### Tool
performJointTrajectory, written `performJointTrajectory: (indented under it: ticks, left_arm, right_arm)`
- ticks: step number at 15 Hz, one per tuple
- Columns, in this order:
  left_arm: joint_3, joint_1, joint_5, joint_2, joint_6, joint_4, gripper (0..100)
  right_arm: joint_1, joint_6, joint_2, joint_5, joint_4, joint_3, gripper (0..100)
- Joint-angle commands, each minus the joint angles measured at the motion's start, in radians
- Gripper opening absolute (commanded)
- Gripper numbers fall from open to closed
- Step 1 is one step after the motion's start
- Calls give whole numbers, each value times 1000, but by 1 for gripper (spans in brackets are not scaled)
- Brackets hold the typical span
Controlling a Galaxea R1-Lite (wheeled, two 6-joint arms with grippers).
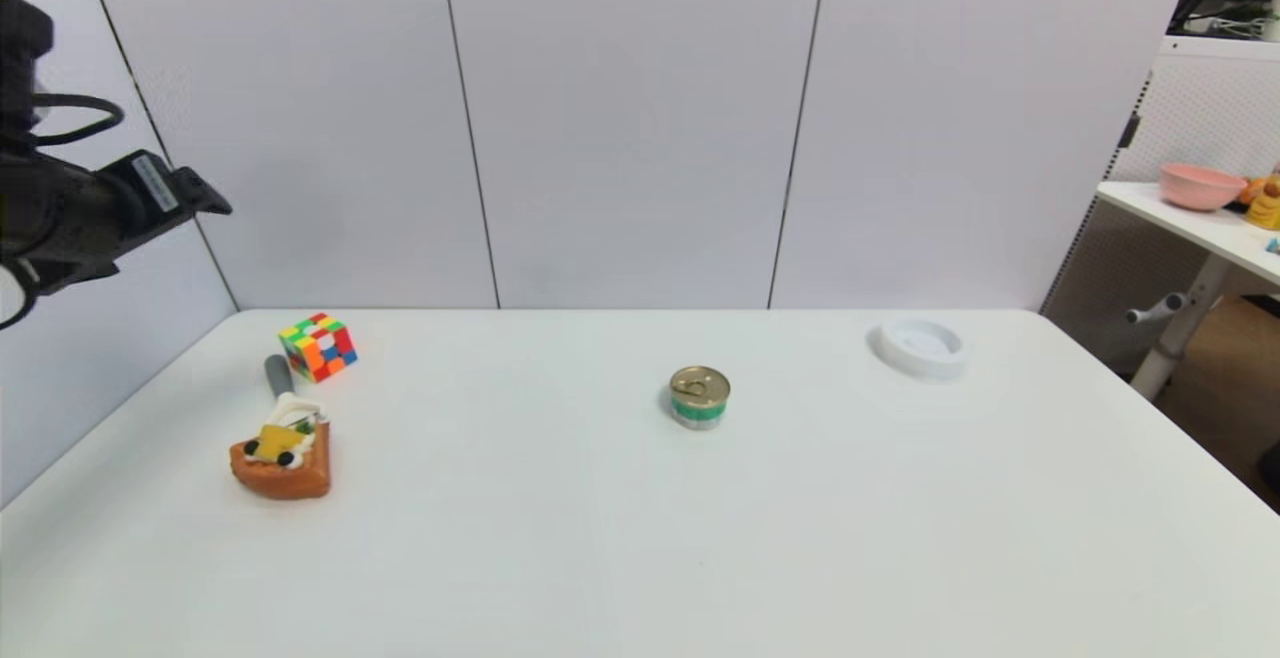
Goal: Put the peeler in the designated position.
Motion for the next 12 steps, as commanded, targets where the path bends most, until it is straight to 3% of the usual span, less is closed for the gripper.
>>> performJointTrajectory:
  ticks: [1, 4, 7, 12]
  left_arm:
    - [336, -2, -327, -403, 347, -6, 100]
    - [594, -6, -330, -685, 491, -52, 100]
    - [773, -9, -332, -938, 486, -140, 100]
    - [853, -25, -332, -1180, 483, -164, 100]
  right_arm:
    - [0, 0, 1, 0, 0, 2, 100]
    - [2, 0, 1, 0, 0, 2, 100]
    - [2, 0, 1, 0, 0, 2, 100]
    - [2, 0, 1, 0, 0, 2, 100]
